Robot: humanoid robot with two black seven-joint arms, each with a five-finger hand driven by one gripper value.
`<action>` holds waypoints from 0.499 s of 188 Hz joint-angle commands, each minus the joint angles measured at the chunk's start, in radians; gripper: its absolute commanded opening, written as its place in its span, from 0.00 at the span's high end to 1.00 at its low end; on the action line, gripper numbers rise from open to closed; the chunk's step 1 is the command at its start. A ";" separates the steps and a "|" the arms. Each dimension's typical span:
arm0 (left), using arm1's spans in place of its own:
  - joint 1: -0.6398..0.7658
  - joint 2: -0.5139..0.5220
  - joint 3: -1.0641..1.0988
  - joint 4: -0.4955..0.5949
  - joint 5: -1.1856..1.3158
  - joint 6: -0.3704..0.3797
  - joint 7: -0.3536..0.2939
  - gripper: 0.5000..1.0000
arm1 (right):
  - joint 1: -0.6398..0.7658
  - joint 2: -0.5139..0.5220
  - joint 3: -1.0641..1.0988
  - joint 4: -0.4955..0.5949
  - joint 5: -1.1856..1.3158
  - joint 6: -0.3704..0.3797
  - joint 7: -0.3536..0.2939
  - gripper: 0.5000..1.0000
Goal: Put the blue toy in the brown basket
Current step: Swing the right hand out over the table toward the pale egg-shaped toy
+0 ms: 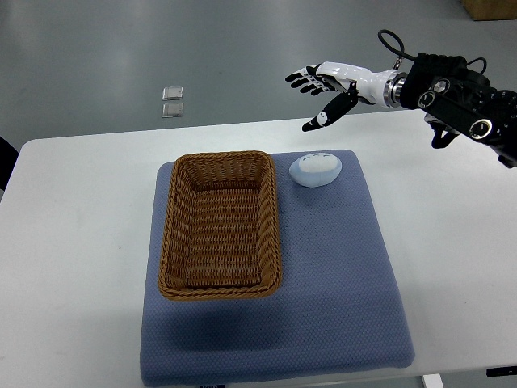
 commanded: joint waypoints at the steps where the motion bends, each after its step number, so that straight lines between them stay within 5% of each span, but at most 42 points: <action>1: 0.000 0.000 -0.002 0.003 0.000 0.000 0.000 0.00 | 0.082 -0.002 -0.106 0.011 -0.020 0.018 -0.024 0.18; 94: -0.009 0.000 -0.008 0.003 0.000 0.000 0.000 0.00 | 0.192 -0.017 -0.313 0.166 -0.018 0.021 -0.148 0.18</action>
